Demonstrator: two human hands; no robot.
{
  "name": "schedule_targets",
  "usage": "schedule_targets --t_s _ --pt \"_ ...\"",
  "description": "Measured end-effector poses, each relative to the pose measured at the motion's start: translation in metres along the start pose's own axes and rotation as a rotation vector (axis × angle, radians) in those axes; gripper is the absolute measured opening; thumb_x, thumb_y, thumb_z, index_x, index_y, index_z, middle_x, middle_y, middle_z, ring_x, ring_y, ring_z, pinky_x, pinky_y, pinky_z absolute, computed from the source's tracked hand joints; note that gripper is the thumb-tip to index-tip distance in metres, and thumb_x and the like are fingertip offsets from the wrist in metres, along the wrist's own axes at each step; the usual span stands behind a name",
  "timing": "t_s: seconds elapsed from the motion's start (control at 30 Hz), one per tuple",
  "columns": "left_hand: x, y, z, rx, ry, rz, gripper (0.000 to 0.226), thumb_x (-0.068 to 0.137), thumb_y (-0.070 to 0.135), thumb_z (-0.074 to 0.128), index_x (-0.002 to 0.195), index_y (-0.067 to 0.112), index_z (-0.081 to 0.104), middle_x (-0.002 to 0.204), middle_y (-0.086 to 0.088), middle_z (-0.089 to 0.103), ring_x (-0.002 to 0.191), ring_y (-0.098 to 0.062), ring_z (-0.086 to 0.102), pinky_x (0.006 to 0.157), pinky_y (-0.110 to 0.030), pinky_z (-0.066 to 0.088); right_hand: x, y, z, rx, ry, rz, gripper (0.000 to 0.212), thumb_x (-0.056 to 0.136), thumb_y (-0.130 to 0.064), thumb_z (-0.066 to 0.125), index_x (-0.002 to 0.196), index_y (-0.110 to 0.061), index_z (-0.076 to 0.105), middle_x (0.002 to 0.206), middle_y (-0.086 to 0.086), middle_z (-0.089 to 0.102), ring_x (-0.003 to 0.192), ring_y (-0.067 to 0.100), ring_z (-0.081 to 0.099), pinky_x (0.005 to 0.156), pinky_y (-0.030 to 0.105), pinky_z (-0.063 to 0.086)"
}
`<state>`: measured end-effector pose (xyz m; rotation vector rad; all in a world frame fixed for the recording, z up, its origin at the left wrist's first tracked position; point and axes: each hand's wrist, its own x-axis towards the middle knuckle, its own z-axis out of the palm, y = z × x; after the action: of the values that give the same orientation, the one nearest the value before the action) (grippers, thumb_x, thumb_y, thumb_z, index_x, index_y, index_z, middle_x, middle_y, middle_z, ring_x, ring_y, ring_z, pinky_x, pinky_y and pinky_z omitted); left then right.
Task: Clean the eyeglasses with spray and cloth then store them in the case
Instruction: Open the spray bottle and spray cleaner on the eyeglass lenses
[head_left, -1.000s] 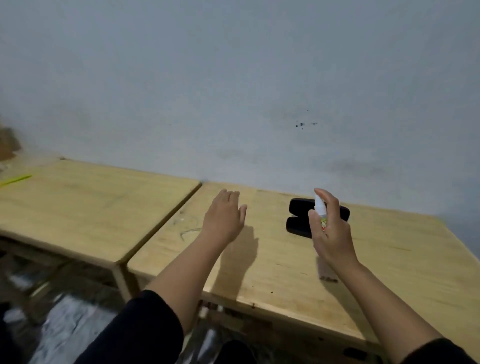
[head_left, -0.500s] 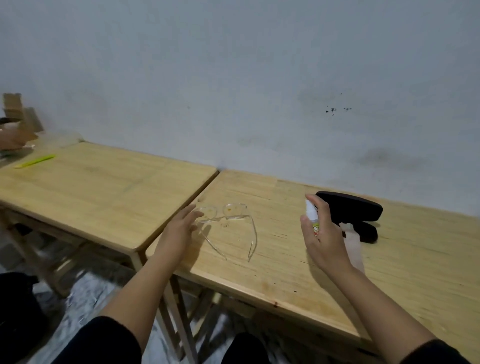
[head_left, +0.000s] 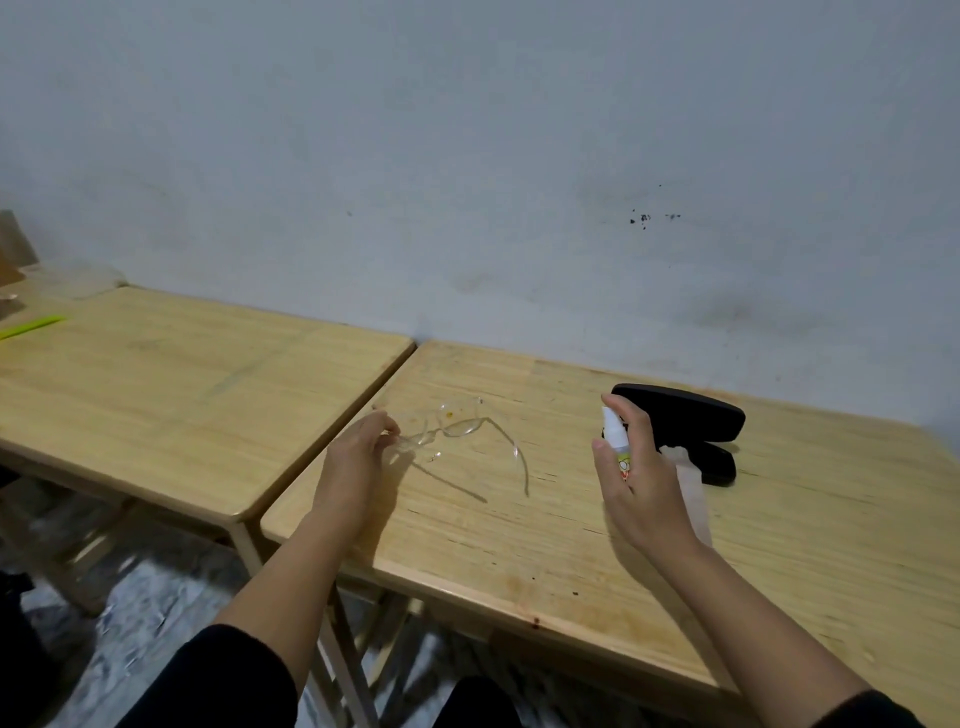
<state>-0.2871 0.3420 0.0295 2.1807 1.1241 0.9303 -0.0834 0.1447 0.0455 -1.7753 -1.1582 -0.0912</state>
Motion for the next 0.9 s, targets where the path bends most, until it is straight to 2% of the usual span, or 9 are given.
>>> schedule_targets --t_s 0.1,0.2,0.33,0.43,0.5,0.63,0.73,0.83,0.9 --pt "0.005 0.005 0.007 -0.039 0.052 -0.070 0.029 0.090 -0.002 0.047 0.083 0.023 0.060 0.089 0.003 0.061 0.084 -0.007 0.057 0.066 -0.012 0.037 -0.002 0.000 -0.001 0.007 0.003 -0.013 0.038 0.095 -0.018 0.046 0.132 -0.028 0.039 0.048 0.000 0.037 0.042 0.013 0.038 0.043 0.018 0.029" --pt "0.010 0.015 0.016 -0.130 0.122 -0.118 0.029 0.088 -0.009 0.047 0.089 0.015 0.065 0.090 -0.003 0.066 0.087 -0.009 0.060 0.069 -0.007 0.036 -0.011 0.000 -0.003 0.046 -0.024 -0.048 0.035 0.097 -0.029 0.041 0.129 -0.040 0.035 0.049 0.009 0.039 0.040 0.011 0.034 0.043 0.019 0.026" --pt "0.009 0.034 0.030 -0.235 0.152 -0.095 0.020 0.089 0.002 0.055 0.085 0.019 0.066 0.084 0.004 0.068 0.083 -0.009 0.064 0.070 -0.008 0.039 -0.028 0.002 -0.003 0.017 -0.075 -0.044 0.034 0.096 -0.043 0.030 0.129 -0.044 0.033 0.049 0.005 0.041 0.039 0.009 0.035 0.045 0.018 0.025" --pt "0.005 0.051 0.040 -0.261 0.131 -0.022 0.016 0.089 0.007 0.057 0.085 0.020 0.067 0.080 0.007 0.068 0.079 -0.005 0.063 0.071 -0.012 0.043 -0.031 0.005 -0.004 -0.032 -0.114 0.004 0.036 0.095 -0.042 0.030 0.131 -0.043 0.033 0.054 0.008 0.050 0.041 0.008 0.039 0.050 0.024 0.031" --pt "0.002 0.063 0.046 -0.293 0.106 0.020 0.016 0.088 0.007 0.059 0.085 0.020 0.067 0.081 0.007 0.070 0.078 0.003 0.063 0.073 -0.013 0.047 -0.027 0.006 -0.007 -0.061 -0.123 0.040 0.036 0.098 -0.037 0.031 0.134 -0.037 0.035 0.047 -0.002 0.038 0.040 0.007 0.039 0.049 0.023 0.030" --pt "-0.001 0.086 0.056 -0.341 0.063 0.076 0.015 0.088 0.007 0.059 0.084 0.019 0.067 0.078 0.011 0.068 0.075 0.017 0.059 0.068 0.000 0.043 -0.019 0.009 -0.017 -0.133 -0.122 0.108 0.036 0.099 -0.037 0.027 0.135 -0.036 0.033 0.045 -0.008 0.033 0.037 0.004 0.035 0.046 0.021 0.028" --pt "-0.002 0.100 0.061 -0.363 0.048 0.093 0.016 0.088 0.007 0.060 0.082 0.019 0.067 0.075 0.013 0.067 0.073 0.016 0.059 0.065 0.000 0.041 -0.014 0.010 -0.023 -0.165 -0.102 0.130 0.036 0.100 -0.036 0.028 0.134 -0.034 0.035 0.052 -0.009 0.036 0.047 0.003 0.036 0.049 0.024 0.031" --pt "-0.003 0.107 0.065 -0.375 0.024 0.093 0.018 0.088 0.006 0.059 0.082 0.021 0.067 0.075 0.015 0.066 0.073 0.016 0.059 0.066 0.000 0.042 -0.012 0.007 -0.030 -0.172 -0.091 0.171 0.034 0.100 -0.035 0.029 0.132 -0.034 0.038 0.066 -0.007 0.043 0.065 0.012 0.047 0.064 0.033 0.044" --pt "-0.004 0.111 0.067 -0.380 0.010 0.091 0.020 0.089 0.007 0.058 0.081 0.023 0.066 0.075 0.015 0.067 0.073 0.016 0.059 0.066 -0.001 0.042 -0.011 0.004 -0.034 -0.184 -0.097 0.183 0.034 0.100 -0.033 0.028 0.132 -0.033 0.038 0.070 -0.007 0.045 0.073 0.017 0.050 0.074 0.037 0.046"
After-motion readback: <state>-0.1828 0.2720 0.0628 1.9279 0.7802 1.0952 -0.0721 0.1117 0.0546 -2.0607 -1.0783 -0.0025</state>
